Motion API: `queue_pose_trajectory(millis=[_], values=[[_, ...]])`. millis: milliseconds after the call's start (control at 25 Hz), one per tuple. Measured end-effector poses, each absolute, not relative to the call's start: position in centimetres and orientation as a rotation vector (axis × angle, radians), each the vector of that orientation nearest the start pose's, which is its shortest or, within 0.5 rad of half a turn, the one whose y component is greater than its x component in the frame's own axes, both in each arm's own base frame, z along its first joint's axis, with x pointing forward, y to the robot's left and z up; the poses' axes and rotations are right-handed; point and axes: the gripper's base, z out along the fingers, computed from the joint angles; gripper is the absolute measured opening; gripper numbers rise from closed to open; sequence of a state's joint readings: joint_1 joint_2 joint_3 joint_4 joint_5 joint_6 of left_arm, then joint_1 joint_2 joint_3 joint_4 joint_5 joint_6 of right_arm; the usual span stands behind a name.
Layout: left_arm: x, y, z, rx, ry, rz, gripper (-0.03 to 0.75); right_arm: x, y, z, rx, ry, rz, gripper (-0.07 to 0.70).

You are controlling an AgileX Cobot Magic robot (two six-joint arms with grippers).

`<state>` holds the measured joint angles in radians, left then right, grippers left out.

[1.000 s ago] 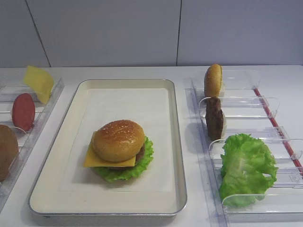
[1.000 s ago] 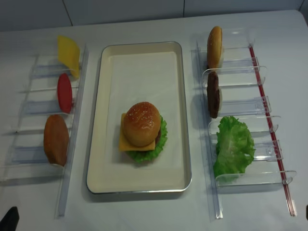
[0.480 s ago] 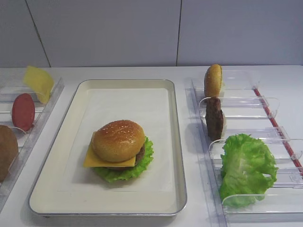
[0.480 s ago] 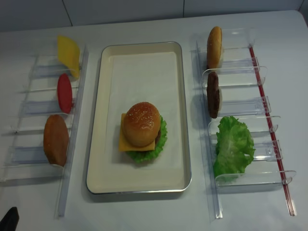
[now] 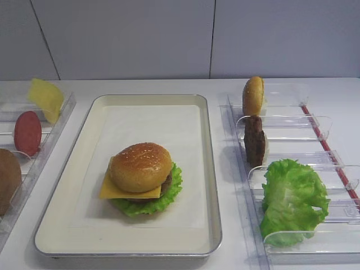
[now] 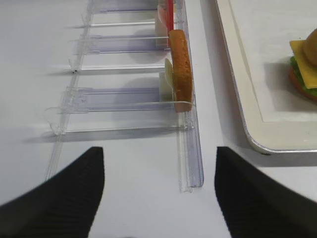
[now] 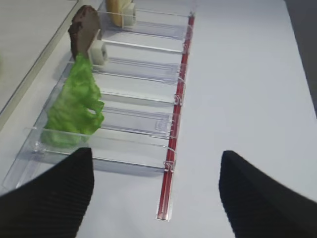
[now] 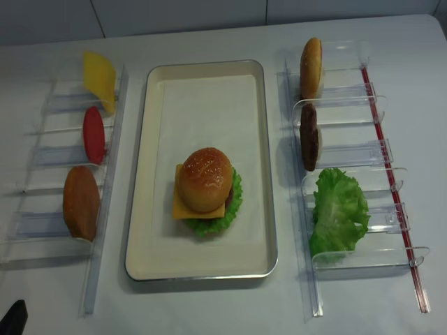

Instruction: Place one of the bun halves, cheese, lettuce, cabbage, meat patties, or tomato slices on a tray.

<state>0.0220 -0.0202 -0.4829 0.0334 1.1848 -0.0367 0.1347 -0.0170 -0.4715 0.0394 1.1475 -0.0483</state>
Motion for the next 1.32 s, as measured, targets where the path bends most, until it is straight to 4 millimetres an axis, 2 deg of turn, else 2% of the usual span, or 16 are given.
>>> queue_pose_trajectory(millis=[280,880,1320], values=[[-1.18,0.26,26.27,-0.068,2.164,0.032,0.472,-0.82,0.33,26.25,-0.045,2.142,0.016,0.477],[-1.18,0.26,26.27,-0.068,2.164,0.032,0.472,-0.82,0.34,26.25,-0.039,2.142,0.013,0.363],[-1.18,0.26,26.27,-0.068,2.164,0.032,0.472,-0.82,0.34,26.25,-0.039,2.142,0.013,0.326]])
